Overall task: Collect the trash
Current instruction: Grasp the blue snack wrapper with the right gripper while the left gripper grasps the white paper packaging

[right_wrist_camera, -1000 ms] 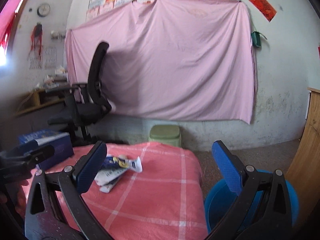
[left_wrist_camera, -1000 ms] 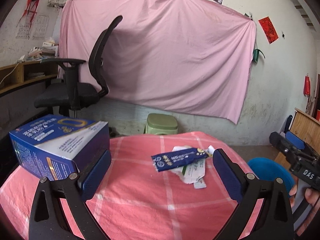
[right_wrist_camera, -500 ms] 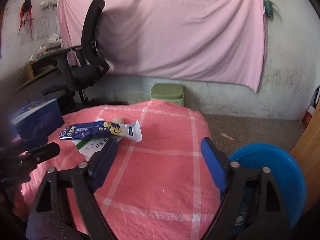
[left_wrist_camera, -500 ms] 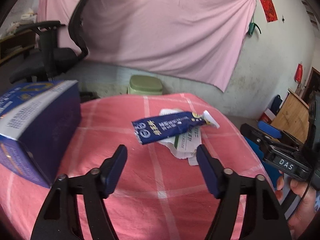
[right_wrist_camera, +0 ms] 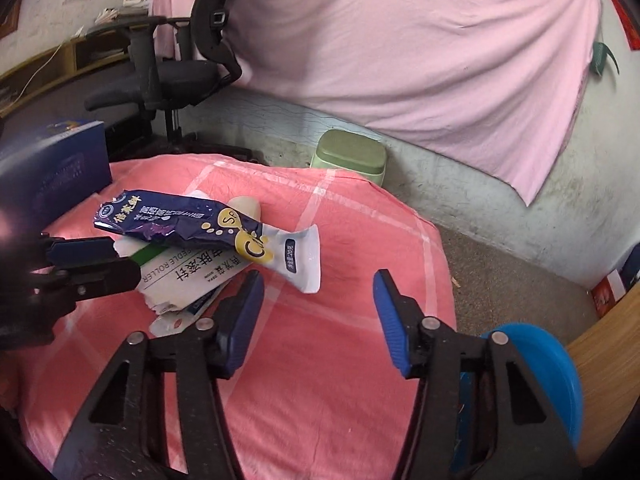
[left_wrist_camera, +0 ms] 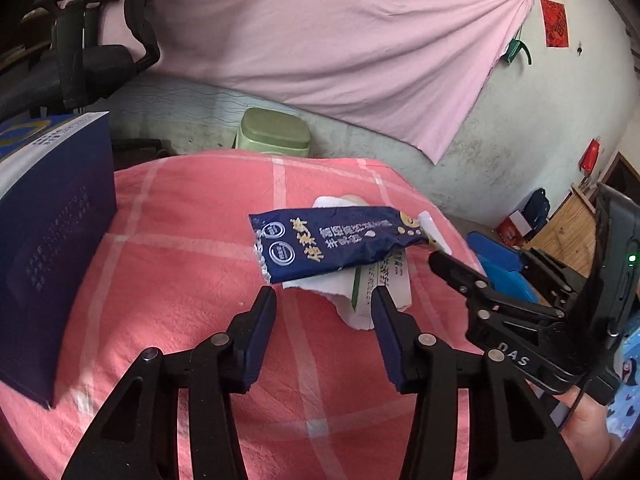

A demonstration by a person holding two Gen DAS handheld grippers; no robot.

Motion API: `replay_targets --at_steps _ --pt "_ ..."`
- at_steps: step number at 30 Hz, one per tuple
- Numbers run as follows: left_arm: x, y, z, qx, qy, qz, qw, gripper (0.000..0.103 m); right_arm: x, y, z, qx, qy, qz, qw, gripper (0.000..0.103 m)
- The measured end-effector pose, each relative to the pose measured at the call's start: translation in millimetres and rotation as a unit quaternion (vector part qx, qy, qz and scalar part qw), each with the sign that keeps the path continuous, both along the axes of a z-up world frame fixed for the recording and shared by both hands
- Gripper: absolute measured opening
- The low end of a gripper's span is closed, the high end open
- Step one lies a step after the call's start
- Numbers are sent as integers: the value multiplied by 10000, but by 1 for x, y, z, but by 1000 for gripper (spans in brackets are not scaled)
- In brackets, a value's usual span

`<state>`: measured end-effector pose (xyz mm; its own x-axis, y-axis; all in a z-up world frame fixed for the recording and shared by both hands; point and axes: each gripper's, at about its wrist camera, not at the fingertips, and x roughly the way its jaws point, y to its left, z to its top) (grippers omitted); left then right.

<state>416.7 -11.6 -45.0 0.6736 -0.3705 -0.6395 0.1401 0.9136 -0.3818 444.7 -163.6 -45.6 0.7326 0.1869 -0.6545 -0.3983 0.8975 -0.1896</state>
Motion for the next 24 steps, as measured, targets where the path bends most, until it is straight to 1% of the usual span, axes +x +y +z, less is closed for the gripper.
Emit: replay_targets --at_steps 3,4,5,6,7,9,10,14,16,19,24 --pt "4 0 2 -13 -60 -43 10000 42 4 1 -1 -51 51 115 9999 72" --pt "7 -1 3 -15 -69 -67 10000 40 5 3 -2 -71 69 140 9999 69" --pt "9 -2 2 -16 -58 -94 9999 36 6 4 -3 -97 105 175 9997 68" --pt "10 -3 2 -17 -37 -125 9999 33 7 5 -3 -124 134 189 9997 64" --pt "12 -4 1 -13 -6 -157 9999 33 9 7 -4 -143 169 206 9995 57" --pt "13 -4 0 -39 4 -172 9998 33 10 8 -7 -154 250 279 9992 50" --pt "12 -2 0 -77 -12 -169 9998 32 10 8 -7 -165 266 301 9991 44" --pt "13 -2 2 -99 -59 -171 9998 30 8 10 -8 -194 258 402 9987 40" --pt "12 -3 3 -82 -104 -172 9998 29 6 10 -8 -191 235 412 9987 32" --pt "7 -3 3 -118 -165 -148 9997 28 3 5 -5 -55 168 341 9993 29" --pt "2 -2 6 -144 -276 -123 9994 26 -4 -14 4 440 49 136 9989 28"
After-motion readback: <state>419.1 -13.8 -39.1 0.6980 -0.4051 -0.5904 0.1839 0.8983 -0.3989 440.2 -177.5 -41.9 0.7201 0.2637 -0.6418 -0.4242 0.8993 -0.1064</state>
